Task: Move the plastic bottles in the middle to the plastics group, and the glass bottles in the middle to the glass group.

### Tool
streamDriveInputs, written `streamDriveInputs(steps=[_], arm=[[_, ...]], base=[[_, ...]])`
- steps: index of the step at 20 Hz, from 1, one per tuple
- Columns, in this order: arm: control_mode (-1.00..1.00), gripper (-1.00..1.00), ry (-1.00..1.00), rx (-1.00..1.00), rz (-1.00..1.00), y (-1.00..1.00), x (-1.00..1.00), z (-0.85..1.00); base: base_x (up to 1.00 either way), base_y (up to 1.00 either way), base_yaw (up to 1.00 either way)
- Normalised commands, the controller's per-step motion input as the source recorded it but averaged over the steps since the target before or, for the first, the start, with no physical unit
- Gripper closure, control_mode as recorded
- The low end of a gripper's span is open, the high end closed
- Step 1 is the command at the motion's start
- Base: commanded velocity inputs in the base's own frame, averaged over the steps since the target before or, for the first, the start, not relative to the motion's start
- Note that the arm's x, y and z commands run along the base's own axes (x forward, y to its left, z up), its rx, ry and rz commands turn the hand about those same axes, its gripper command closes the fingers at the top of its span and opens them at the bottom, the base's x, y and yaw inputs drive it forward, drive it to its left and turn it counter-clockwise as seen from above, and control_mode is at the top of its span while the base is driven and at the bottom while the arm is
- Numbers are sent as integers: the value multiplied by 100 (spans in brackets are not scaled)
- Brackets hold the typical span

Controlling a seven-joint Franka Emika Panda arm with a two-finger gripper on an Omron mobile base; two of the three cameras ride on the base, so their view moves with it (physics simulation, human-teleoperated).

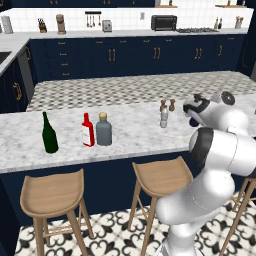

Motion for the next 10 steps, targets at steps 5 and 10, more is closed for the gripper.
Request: streamDriveInputs(steps=[5,10], arm=[[-100,100,-5,-10,4,-66,29,1],[-100,100,0,-11,0,-51,49,0]], base=[[0,0,0],[0,0,0]])
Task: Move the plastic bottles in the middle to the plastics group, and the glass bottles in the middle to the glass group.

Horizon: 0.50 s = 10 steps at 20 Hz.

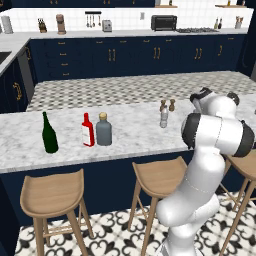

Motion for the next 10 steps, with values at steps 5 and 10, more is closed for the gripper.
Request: streamDriveInputs(steps=[5,10], arm=[[-100,100,0,-8,0,-13,41,0],[-100,100,10,-11,0,-22,23,-10]], base=[[0,0,0],[0,0,0]])
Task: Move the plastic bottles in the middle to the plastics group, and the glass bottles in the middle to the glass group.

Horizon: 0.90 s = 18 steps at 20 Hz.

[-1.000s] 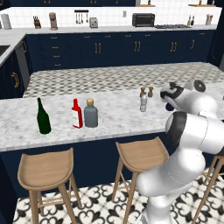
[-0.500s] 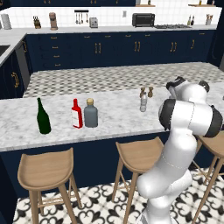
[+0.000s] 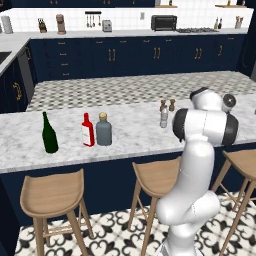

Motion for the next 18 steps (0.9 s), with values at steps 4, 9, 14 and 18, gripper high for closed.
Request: streamDriveInputs(steps=[4,9,14,18], arm=[[-100,100,27,-15,0,-4,20,-1],[-100,100,2,-1,0,-25,5,-10],[-100,100,3,10,0,-56,22,0],[-100,100,1,14,0,-65,8,0]], base=[[0,0,0],[0,0,0],[0,0,0],[0,0,0]])
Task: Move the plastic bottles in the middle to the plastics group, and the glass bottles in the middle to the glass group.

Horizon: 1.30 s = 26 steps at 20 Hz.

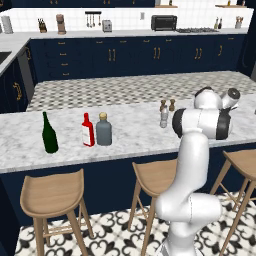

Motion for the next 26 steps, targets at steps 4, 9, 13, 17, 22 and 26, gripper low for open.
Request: streamDriveInputs(steps=[4,9,13,17,22,26], arm=[[-100,100,9,3,-3,-51,3,0],[-100,100,4,0,0,-7,-1,-47],[-100,100,1,0,-1,-22,7,-18],[-100,100,1,0,-3,-47,26,-7],[-100,100,2,1,-3,-62,14,-1],[-100,100,1,1,0,-55,4,-12]], base=[[0,0,0],[0,0,0],[0,0,0],[0,0,0],[0,0,0],[0,0,0]])
